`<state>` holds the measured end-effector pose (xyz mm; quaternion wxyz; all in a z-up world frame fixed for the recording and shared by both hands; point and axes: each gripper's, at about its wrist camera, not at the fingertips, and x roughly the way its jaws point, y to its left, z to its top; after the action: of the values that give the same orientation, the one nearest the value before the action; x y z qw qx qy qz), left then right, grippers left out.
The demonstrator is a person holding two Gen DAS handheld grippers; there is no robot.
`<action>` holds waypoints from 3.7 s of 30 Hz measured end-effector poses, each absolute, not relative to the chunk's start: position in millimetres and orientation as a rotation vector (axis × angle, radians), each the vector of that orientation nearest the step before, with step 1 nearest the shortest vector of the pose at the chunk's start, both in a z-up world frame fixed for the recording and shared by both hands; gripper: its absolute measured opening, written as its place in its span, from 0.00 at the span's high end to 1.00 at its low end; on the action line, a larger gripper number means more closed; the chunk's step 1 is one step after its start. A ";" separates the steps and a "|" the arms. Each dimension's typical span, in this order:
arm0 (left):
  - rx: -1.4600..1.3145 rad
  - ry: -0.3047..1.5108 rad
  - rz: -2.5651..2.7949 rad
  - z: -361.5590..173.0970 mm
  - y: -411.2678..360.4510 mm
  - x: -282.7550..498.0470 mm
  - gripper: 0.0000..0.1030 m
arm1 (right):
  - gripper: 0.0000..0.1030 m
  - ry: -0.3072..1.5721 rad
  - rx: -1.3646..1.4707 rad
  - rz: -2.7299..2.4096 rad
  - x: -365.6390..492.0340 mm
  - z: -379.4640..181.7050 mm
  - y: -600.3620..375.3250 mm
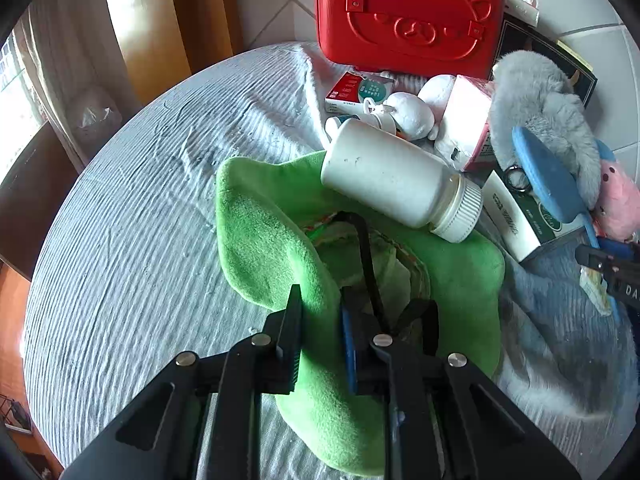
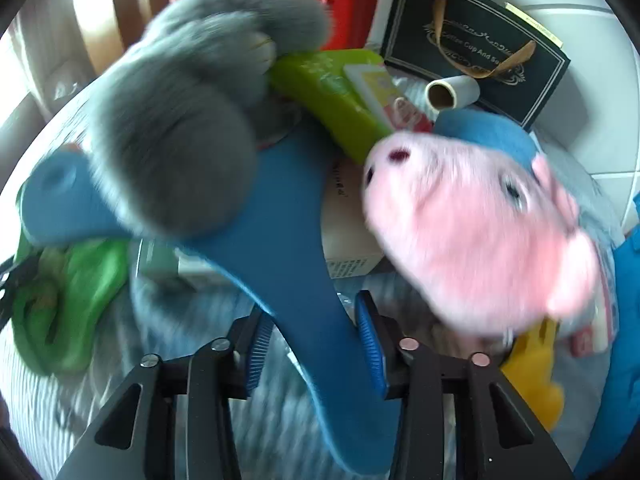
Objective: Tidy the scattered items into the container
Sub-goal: 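Grasp the green cloth bag with left tool while right tool grasps the white pill bottle, then lift the green bag and white bottle up over the blue crate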
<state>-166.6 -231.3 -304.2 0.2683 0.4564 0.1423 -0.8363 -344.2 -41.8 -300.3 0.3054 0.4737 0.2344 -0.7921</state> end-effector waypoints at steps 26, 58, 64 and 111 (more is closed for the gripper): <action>1.298 0.429 -2.129 -312.1 -185.5 -62.6 0.23 | 0.33 0.403 1.216 -1.944 -205.2 -263.8 35.1; 1.150 0.589 -2.018 -323.8 -257.6 -93.1 0.58 | 0.50 0.825 0.910 -1.446 -199.9 -319.7 -200.7; 1.129 0.606 -2.055 -309.5 -250.5 -99.4 0.83 | 0.51 0.709 0.915 -1.508 -212.9 -303.3 -189.4; 0.510 0.034 -2.917 22.5 45.6 -149.0 0.83 | 0.51 0.334 0.533 -2.752 -172.9 49.6 236.8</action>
<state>-149.0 45.6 22.5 0.0901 0.1716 0.0114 -0.9810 -172.9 236.8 49.6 0.1587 0.1864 0.1167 -0.9625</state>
